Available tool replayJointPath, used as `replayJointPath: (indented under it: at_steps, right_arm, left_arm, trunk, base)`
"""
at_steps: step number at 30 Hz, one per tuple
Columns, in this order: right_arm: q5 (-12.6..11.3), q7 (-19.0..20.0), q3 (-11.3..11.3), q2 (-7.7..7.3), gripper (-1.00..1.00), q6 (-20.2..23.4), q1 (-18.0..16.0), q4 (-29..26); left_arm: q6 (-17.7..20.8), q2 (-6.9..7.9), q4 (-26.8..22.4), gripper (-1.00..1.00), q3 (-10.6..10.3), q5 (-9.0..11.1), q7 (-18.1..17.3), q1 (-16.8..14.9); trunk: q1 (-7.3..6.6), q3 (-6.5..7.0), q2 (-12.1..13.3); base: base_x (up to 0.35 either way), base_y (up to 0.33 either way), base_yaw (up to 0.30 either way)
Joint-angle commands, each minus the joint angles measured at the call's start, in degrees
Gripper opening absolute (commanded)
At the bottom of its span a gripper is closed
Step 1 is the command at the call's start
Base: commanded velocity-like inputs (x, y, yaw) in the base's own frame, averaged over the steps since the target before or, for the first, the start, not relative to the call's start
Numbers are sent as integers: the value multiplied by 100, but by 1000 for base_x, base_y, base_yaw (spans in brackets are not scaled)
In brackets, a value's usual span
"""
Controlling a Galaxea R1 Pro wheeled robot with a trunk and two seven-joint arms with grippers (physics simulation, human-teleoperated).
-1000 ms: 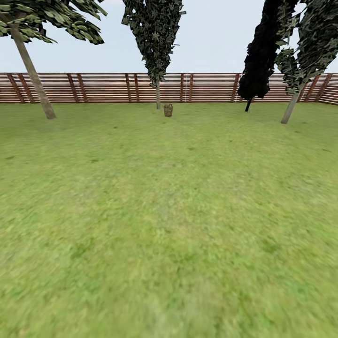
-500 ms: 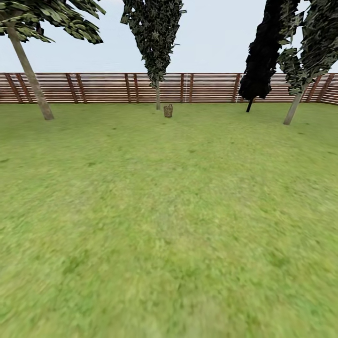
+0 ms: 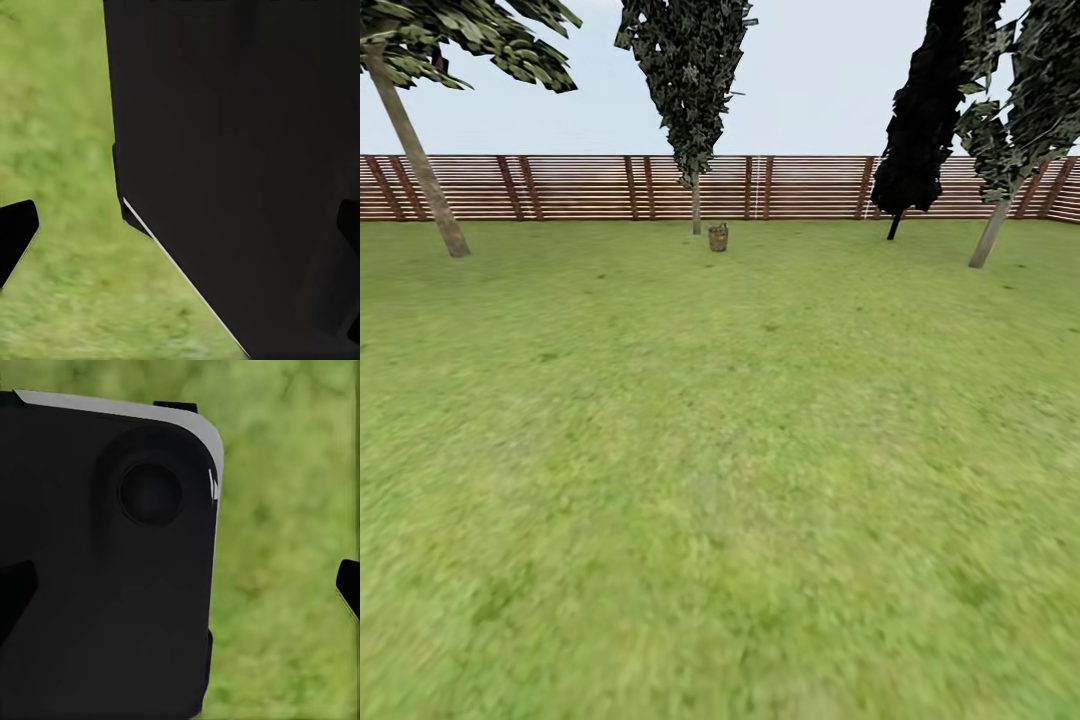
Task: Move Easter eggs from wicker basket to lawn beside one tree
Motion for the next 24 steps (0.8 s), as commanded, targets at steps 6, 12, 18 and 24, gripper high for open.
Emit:
replayJointPath:
  at_steps: [6, 12, 18, 24]
  right_arm:
    - [18, -1, 3, 2, 100, -18, -3, 5]
    - [18, 2, 3, 6, 100, -18, -3, 5]
    - [18, 2, 1, 7, 100, -18, -3, 5]
    - [18, 2, -1, 7, 100, -18, -3, 5]
  left_arm:
    - [-5, -2, -9, 100, 4, 7, 1, 3]
    - [-8, 0, -9, 100, 4, 7, 1, 5]
    - [-6, 0, -9, 100, 4, 7, 1, 5]
    - [-8, -1, -9, 100, 4, 7, 1, 5]
  trunk:
    - [3, -4, -1]
    - [3, -4, -1]
    - [3, -4, -1]
    - [3, -4, -1]
  base:
    - [326, 0, 0]
    - [326, 0, 0]
    - [326, 0, 0]
    - [326, 0, 0]
